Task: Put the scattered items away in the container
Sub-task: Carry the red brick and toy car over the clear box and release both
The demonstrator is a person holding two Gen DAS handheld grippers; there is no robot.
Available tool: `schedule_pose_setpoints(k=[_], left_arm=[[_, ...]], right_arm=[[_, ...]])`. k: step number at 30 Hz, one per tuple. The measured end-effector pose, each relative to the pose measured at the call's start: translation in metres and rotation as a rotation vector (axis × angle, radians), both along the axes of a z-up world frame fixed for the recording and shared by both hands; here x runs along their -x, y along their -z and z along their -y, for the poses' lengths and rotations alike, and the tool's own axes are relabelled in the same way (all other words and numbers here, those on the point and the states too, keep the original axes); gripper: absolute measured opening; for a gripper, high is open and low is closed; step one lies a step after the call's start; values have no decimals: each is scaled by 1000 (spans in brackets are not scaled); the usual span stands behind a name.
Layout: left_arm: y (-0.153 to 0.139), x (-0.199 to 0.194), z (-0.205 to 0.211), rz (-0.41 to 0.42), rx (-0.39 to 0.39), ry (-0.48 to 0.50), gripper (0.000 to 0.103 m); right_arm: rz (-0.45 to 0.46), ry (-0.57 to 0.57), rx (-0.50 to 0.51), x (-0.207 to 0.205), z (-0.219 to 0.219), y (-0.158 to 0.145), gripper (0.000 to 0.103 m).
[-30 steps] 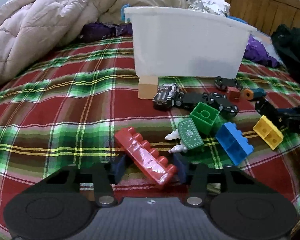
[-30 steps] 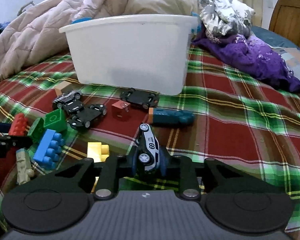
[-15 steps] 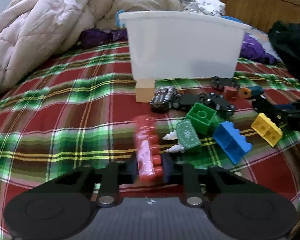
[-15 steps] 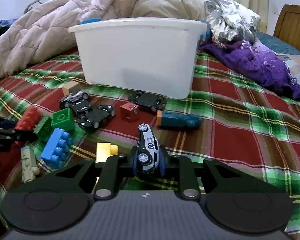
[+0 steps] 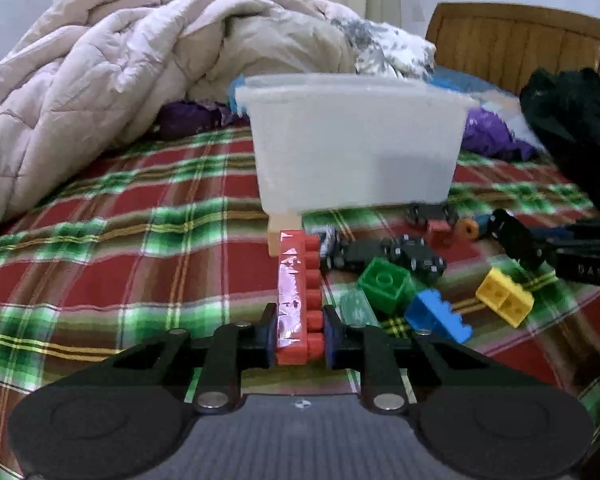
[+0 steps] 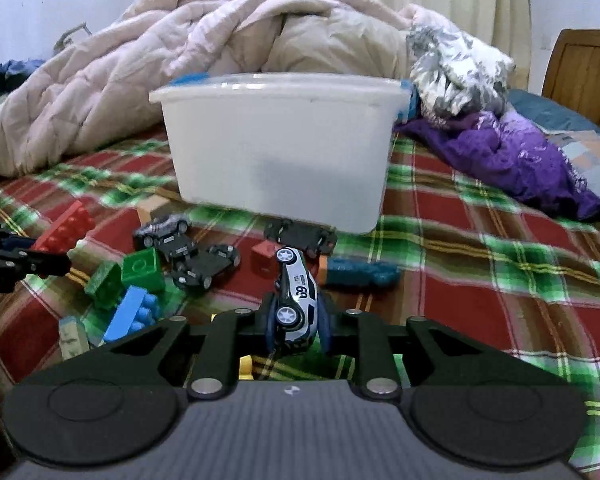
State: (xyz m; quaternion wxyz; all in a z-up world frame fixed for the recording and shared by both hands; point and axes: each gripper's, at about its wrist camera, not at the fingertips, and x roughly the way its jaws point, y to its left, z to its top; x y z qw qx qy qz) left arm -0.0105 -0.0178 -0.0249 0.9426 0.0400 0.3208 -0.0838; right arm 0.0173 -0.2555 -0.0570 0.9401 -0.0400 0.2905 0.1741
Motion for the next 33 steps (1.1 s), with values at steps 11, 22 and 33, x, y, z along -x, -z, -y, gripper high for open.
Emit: schedule_pose_setpoints(k=[11, 22, 33], left_arm=[[-72, -18, -4, 66, 42, 18, 25], [-142, -93, 23, 101, 41, 60, 25], [-126, -197, 50, -105, 21, 87, 25]], right_arm=[[118, 18, -85, 5, -7, -55, 23], [179, 8, -67, -53, -27, -117, 23], [-8, 22, 28, -156, -36, -118, 23]])
